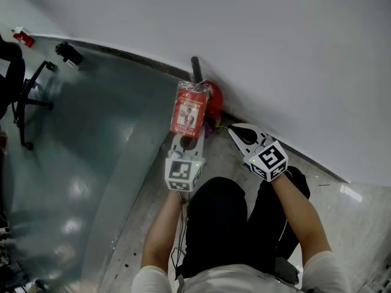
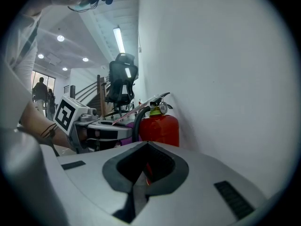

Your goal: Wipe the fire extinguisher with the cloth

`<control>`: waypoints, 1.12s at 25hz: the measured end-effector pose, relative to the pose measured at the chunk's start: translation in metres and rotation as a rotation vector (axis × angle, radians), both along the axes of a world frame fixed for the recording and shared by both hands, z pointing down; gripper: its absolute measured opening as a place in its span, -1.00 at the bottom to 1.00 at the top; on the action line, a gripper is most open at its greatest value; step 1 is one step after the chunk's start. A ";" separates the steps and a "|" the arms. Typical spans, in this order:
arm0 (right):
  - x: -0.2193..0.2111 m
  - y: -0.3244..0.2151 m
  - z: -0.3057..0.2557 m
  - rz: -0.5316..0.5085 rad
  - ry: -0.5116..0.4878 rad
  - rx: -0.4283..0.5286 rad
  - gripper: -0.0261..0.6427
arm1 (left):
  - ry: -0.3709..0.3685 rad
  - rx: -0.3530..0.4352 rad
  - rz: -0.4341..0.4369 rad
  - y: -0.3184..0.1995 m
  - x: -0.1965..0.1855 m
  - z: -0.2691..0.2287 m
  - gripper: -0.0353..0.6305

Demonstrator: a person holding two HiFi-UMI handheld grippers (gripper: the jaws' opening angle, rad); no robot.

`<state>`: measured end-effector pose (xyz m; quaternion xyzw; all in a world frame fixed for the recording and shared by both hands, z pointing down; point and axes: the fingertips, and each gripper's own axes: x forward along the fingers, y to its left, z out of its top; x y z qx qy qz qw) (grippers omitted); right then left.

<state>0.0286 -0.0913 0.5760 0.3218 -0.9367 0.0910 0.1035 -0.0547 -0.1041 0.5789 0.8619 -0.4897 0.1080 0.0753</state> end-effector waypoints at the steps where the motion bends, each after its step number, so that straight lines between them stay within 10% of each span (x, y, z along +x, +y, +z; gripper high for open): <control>1: -0.001 0.000 -0.001 -0.002 0.000 0.002 -0.88 | 0.003 0.007 0.001 0.000 0.000 -0.004 -0.81; 28: -0.002 0.000 -0.012 0.021 -0.046 0.028 -0.88 | 0.125 0.174 -0.005 0.067 -0.003 -0.099 -0.81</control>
